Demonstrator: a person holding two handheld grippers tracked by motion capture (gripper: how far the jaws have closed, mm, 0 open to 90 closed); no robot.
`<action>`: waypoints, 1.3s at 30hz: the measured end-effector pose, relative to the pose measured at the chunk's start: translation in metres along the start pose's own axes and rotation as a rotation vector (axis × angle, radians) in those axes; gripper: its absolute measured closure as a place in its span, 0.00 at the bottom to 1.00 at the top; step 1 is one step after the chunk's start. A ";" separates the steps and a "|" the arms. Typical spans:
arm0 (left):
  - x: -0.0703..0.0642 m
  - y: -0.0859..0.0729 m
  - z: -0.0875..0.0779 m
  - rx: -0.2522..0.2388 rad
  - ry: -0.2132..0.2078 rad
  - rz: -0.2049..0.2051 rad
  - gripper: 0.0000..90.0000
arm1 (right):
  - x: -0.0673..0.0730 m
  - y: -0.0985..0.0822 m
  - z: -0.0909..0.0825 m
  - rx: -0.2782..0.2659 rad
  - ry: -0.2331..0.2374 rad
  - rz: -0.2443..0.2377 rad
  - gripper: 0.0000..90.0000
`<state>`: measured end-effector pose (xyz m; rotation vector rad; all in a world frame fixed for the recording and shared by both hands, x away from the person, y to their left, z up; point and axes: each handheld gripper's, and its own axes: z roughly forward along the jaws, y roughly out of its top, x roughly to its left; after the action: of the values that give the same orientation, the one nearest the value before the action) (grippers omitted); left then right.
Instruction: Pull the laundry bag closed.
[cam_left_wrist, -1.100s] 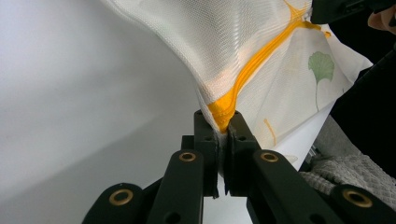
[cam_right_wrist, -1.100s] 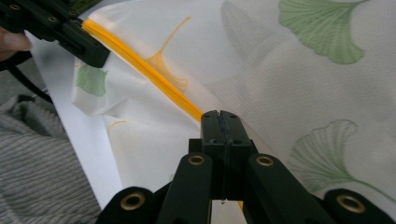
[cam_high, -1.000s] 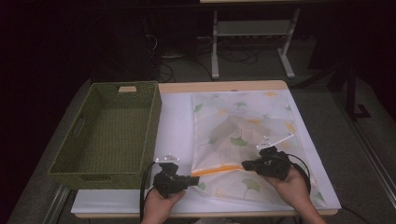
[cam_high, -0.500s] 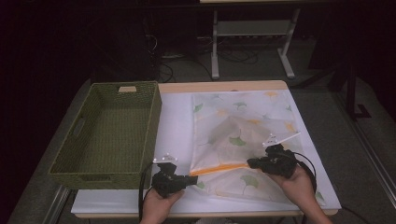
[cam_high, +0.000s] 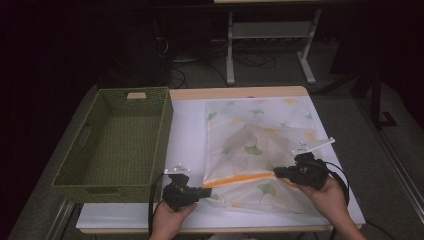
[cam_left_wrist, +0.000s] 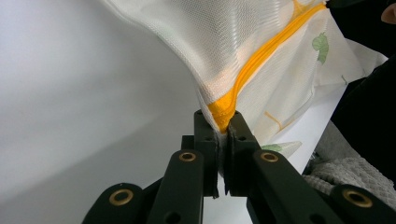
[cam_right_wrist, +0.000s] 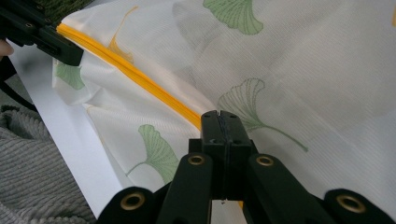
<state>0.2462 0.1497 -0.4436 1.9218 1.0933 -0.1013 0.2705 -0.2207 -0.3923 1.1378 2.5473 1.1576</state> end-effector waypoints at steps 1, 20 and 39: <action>0.000 0.000 0.000 -0.001 -0.001 0.001 0.95 | -0.001 0.000 -0.001 -0.002 0.005 0.001 1.00; -0.002 0.000 0.000 -0.005 0.019 -0.002 0.95 | -0.007 -0.005 -0.011 0.004 -0.033 0.013 1.00; -0.001 0.000 -0.001 0.006 0.051 0.011 0.95 | -0.027 -0.026 -0.036 -0.009 -0.079 0.074 1.00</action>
<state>0.2454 0.1495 -0.4424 1.9453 1.1174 -0.0495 0.2599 -0.2714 -0.3903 1.2590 2.4589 1.1153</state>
